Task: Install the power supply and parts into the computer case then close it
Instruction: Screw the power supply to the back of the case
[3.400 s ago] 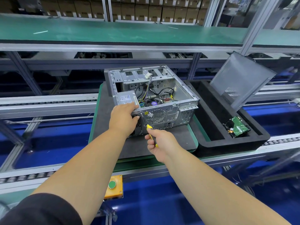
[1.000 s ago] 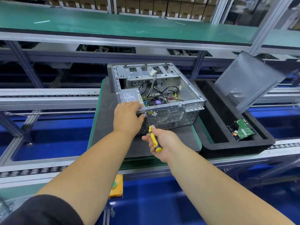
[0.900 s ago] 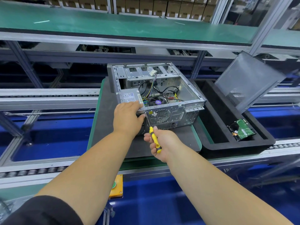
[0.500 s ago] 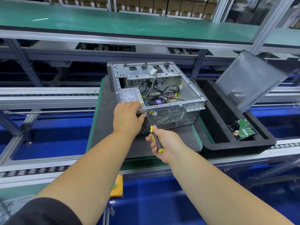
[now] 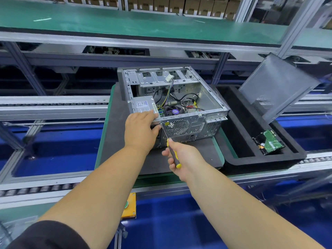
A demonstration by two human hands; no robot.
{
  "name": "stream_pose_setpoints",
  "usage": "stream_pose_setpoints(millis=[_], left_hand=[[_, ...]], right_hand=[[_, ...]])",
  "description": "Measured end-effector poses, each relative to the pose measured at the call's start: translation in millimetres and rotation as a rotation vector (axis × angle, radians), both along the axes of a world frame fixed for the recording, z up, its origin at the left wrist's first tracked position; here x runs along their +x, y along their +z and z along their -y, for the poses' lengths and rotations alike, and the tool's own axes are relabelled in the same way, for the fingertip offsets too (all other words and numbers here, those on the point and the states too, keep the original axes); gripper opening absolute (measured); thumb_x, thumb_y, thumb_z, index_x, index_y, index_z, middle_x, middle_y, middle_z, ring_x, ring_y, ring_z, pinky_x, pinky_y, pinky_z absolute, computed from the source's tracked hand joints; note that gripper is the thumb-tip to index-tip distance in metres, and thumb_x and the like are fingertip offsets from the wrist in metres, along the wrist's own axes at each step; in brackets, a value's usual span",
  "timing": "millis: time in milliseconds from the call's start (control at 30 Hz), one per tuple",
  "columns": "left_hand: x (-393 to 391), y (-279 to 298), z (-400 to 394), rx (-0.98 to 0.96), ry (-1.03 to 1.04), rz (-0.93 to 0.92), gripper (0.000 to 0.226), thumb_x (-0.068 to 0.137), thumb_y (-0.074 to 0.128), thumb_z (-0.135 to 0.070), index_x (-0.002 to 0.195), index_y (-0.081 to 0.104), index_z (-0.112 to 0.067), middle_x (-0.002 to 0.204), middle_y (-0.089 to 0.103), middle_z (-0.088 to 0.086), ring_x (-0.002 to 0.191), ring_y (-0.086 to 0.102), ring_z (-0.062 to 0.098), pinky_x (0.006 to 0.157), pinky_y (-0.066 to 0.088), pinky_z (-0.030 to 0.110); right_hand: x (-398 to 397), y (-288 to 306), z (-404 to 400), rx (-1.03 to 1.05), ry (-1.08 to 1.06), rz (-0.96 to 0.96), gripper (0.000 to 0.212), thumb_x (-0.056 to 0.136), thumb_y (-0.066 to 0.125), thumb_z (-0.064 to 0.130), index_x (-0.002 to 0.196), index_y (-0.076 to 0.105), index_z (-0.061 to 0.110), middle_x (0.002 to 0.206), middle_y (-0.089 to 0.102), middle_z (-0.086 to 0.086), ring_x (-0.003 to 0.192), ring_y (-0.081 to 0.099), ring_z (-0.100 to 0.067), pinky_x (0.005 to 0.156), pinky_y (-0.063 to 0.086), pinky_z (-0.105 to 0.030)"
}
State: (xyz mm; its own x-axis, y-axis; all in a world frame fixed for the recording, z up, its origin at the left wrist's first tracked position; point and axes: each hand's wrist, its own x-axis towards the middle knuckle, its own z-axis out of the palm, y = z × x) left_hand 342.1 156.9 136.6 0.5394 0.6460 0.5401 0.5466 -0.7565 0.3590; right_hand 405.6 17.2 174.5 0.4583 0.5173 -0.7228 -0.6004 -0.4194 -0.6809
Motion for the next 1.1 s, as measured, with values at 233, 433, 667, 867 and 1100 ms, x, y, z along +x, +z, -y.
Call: stream_pose_setpoints(millis=[233, 433, 667, 867, 1100], left_hand=[[-2, 2, 0, -0.004, -0.006, -0.019, 0.036, 0.077, 0.077, -0.029, 0.112, 0.069, -0.019, 0.111, 0.069, -0.002, 0.101, 0.060, 0.027, 0.093, 0.039, 0.040], [-2, 2, 0, -0.001, -0.007, -0.011, 0.036, 0.077, 0.078, -0.027, 0.111, 0.070, -0.017, 0.111, 0.070, 0.000, 0.101, 0.061, 0.029, 0.093, 0.039, 0.041], [-2, 0, -1, -0.002, -0.009, -0.014, 0.036, 0.077, 0.077, -0.028, 0.112, 0.070, -0.018, 0.115, 0.069, -0.001, 0.103, 0.061, 0.027, 0.095, 0.038, 0.039], [-1, -1, 0, -0.011, -0.007, -0.009, 0.036, 0.078, 0.077, -0.027, 0.113, 0.070, -0.019, 0.118, 0.068, 0.000, 0.106, 0.060, 0.027, 0.098, 0.036, 0.039], [-2, 0, 0, -0.014, -0.006, -0.017, 0.036, 0.080, 0.075, -0.028, 0.115, 0.069, -0.019, 0.121, 0.067, 0.000, 0.108, 0.059, 0.027, 0.099, 0.034, 0.038]], right_hand=[[3, 4, -5, 0.019, 0.051, -0.113, 0.054, 0.105, 0.035, 0.044, 0.088, 0.067, 0.003, 0.053, 0.058, -0.002, 0.037, 0.035, -0.008, 0.036, 0.028, -0.018], [1, 7, -3, 0.043, -0.008, -0.073, 0.019, 0.090, 0.070, 0.028, 0.086, 0.060, 0.012, 0.072, 0.051, -0.005, 0.041, 0.039, -0.010, 0.036, 0.032, -0.019], [2, 9, -4, -0.042, 0.115, 0.009, 0.049, 0.104, 0.039, 0.046, 0.087, 0.067, 0.009, 0.065, 0.055, 0.001, 0.048, 0.039, -0.009, 0.043, 0.032, -0.019], [4, 7, -4, 0.070, 0.007, -0.153, 0.029, 0.095, 0.062, 0.036, 0.091, 0.061, 0.008, 0.068, 0.045, -0.003, 0.039, 0.035, -0.008, 0.037, 0.028, -0.017], [6, -2, 1, -0.035, 0.045, 0.058, 0.022, 0.089, 0.072, 0.031, 0.087, 0.066, 0.010, 0.075, 0.063, -0.004, 0.052, 0.050, -0.011, 0.042, 0.041, -0.021]])
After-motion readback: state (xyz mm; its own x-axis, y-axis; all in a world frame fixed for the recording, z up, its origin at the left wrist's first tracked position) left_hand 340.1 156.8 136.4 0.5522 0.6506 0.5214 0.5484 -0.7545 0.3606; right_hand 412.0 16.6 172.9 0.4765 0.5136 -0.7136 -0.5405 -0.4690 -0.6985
